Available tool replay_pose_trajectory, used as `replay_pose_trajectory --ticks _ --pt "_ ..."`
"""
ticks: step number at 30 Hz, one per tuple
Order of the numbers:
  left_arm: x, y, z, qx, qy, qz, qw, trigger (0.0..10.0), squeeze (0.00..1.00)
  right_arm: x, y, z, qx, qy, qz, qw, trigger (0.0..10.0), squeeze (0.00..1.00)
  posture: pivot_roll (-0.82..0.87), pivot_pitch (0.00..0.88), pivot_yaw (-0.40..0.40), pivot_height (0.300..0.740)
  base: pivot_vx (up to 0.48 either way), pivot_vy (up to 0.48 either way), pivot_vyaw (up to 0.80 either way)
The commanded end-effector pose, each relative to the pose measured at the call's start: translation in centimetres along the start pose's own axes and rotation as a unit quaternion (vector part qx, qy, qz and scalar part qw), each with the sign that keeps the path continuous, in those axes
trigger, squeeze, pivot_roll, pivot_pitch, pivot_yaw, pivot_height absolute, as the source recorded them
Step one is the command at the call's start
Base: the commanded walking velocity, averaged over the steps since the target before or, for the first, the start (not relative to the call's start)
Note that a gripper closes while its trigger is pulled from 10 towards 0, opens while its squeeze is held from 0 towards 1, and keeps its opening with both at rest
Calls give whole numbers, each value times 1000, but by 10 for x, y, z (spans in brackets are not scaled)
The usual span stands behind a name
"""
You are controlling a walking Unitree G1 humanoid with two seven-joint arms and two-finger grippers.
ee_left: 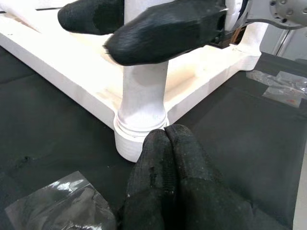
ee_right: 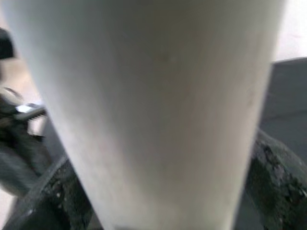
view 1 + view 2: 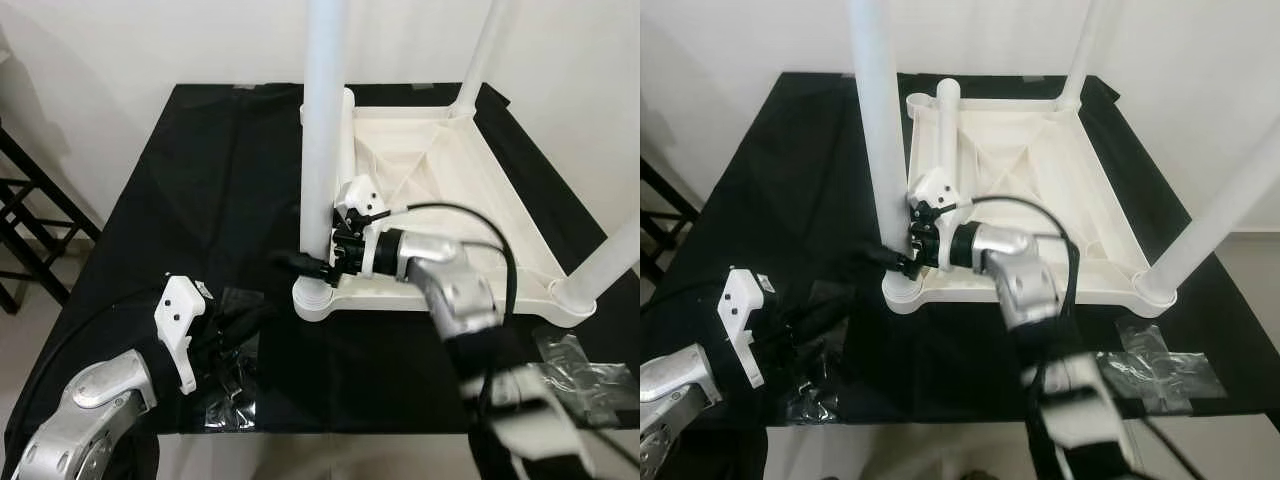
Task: Building children table
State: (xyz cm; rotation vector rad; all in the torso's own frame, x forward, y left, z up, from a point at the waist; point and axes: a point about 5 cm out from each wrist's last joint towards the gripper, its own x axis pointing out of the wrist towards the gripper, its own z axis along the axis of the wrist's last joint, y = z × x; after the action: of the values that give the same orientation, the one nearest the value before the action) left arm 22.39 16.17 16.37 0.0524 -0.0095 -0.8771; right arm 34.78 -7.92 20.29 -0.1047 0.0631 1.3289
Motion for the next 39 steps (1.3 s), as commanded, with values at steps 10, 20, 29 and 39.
replay_pose_trajectory --ticks 10,20,29,39 --pt "1 -5 -4 -6 -1 -9 1000 10000 0 9 -13 -2 47 11 47 998 0 0 96 103 -52 740 0 0 0" --pt "-1 -7 -1 -14 -12 -17 1000 10000 0 -12 -5 -25 33 19 5 999 0 0 83 117 -49 740 0 0 0" --pt "-6 -3 1 -13 -10 -16 1000 10000 0 3 61 -75 101 29 -370 923 0 0 62 132 -33 740 0 0 0" --pt "-6 -5 0 -14 -8 -13 1000 10000 0 11 64 -56 62 34 -340 938 10000 0 78 124 -49 740 0 0 0"
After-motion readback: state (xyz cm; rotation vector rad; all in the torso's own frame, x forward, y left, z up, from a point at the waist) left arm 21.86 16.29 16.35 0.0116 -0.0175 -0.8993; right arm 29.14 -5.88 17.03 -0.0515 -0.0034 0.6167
